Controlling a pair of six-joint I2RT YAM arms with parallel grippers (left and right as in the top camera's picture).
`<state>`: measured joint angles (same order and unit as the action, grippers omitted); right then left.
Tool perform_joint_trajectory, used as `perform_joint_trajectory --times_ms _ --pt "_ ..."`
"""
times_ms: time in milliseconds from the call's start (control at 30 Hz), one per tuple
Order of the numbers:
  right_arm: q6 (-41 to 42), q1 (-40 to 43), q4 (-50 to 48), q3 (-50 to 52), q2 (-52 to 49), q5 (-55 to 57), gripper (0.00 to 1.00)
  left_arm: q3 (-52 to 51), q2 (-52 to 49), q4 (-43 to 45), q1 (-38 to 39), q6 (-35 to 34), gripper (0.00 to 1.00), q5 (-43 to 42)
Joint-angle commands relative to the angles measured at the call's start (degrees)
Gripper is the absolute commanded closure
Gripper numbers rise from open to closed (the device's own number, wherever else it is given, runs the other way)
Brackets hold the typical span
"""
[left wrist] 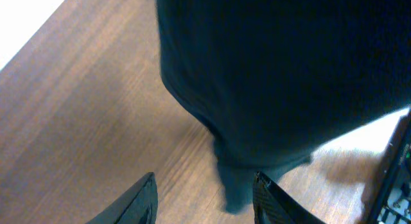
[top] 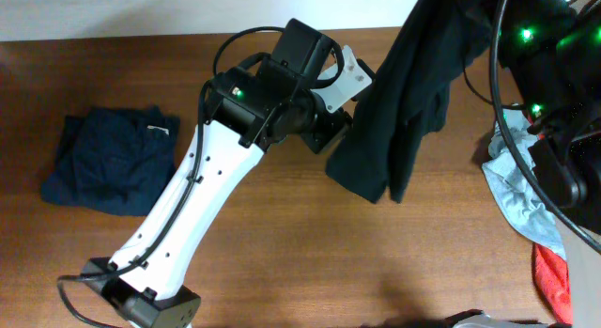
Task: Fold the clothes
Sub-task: 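Grasp the hanging garment's lower edge with the left gripper, then stretch the dark green shirt between grippers, left gripper pulling leftward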
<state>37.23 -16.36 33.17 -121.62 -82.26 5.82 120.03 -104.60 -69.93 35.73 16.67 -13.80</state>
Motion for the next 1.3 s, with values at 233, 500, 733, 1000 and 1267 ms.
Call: perform_joint_trajectory --times_ms 233,500,733,1000,1267 --pt "-0.3 -0.5 -3.9 -1.2 0.5 3.0 0.96 -2.1 -1.2 0.6 0.3 -0.5 0.45 -5.9" --pt "1.0 -0.6 -4.5 -1.2 0.6 1.9 0.96 -2.1 -4.5 5.0 0.3 -0.6 0.45 -6.0" --pt "1.1 -0.6 -5.1 -1.2 0.6 0.3 0.96 -2.1 -5.3 10.0 1.0 -0.5 0.38 -5.9" --pt "1.2 -0.6 -5.9 -1.2 1.2 -1.7 0.96 -2.1 -5.4 11.1 1.5 -0.5 0.62 -6.0" --pt "-4.7 -0.6 0.1 -1.2 1.5 4.6 0.96 -1.2 -2.9 9.0 1.0 -0.6 0.99 8.5"
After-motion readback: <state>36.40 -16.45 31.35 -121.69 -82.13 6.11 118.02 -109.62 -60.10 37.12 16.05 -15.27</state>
